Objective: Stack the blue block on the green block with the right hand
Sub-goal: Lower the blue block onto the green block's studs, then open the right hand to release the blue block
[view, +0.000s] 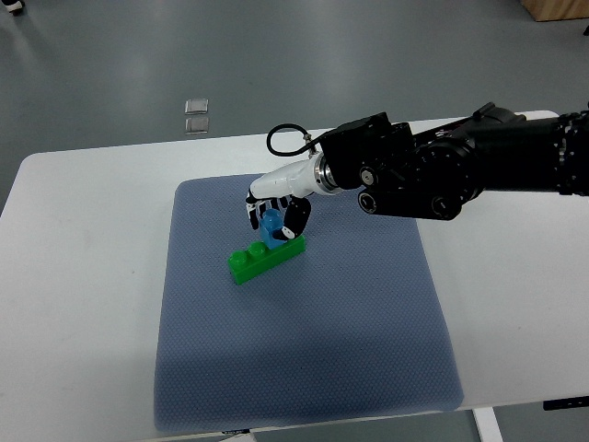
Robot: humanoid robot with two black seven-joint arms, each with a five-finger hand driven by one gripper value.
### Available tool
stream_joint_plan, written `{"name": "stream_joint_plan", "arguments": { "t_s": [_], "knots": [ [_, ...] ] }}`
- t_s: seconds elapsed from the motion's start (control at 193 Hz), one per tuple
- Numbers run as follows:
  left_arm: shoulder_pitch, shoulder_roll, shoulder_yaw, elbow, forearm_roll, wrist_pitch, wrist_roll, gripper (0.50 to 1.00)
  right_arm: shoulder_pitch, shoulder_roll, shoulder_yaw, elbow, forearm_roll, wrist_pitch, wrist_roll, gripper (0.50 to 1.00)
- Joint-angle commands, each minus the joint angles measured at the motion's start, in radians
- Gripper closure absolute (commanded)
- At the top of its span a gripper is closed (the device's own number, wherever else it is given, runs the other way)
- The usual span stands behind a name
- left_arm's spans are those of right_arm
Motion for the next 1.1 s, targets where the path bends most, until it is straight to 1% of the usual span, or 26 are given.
{"name": "stream_joint_plan", "arguments": {
  "t_s": [0.0, 0.202, 0.207, 0.228, 0.399, 0.554, 0.627, 0.648, 0.87, 0.876, 0.917, 1.093],
  "knots": [
    [0.0, 0.0, 0.001, 0.0, 0.0, -0.001, 0.0, 0.5, -0.002, 0.001, 0.0, 0.0, 0.0, -0.003, 0.0, 0.867],
    [0.0, 0.0, -0.001, 0.0, 0.0, -0.001, 0.0, 0.5, -0.009, 0.003, -0.003, 0.0, -0.003, -0.014, 0.001, 0.869],
    [0.0, 0.0, -0.001, 0.0, 0.0, 0.001, 0.0, 0.5, -0.017, 0.003, -0.005, -0.001, -0.006, -0.034, 0.001, 0.869],
    [0.0, 0.0, -0.001, 0.0, 0.0, 0.001, 0.0, 0.5, -0.019, 0.003, -0.005, -0.003, -0.007, -0.041, 0.001, 0.869],
    [0.0, 0.0, 0.001, 0.0, 0.0, 0.001, 0.0, 0.5, -0.034, 0.004, -0.005, -0.008, -0.008, -0.049, 0.001, 0.871],
    [0.001, 0.0, 0.001, 0.0, 0.0, -0.001, 0.0, 0.5, -0.048, 0.004, -0.008, -0.012, -0.008, -0.077, 0.005, 0.877],
    [0.0, 0.0, 0.001, 0.0, 0.0, 0.001, 0.0, 0.5, -0.048, 0.004, -0.009, -0.012, -0.008, -0.078, 0.008, 0.877],
    [0.0, 0.0, 0.001, 0.0, 0.0, 0.001, 0.0, 0.5, -0.049, 0.004, -0.014, -0.012, -0.008, -0.086, 0.017, 0.879],
    [0.0, 0.0, -0.001, 0.0, 0.0, -0.001, 0.0, 0.5, -0.055, 0.003, -0.023, -0.012, -0.008, -0.107, 0.018, 0.883],
    [0.001, 0.0, -0.001, 0.0, 0.0, 0.001, 0.0, 0.5, -0.06, 0.003, -0.023, -0.012, -0.008, -0.12, 0.018, 0.883],
    [0.001, 0.0, -0.001, 0.0, 0.0, -0.001, 0.0, 0.5, -0.069, 0.003, -0.025, -0.012, -0.008, -0.127, 0.02, 0.883],
    [0.0, 0.0, 0.001, -0.001, 0.0, -0.001, 0.0, 0.5, -0.083, 0.003, -0.029, -0.012, -0.008, -0.147, 0.023, 0.883]
  ]
}}
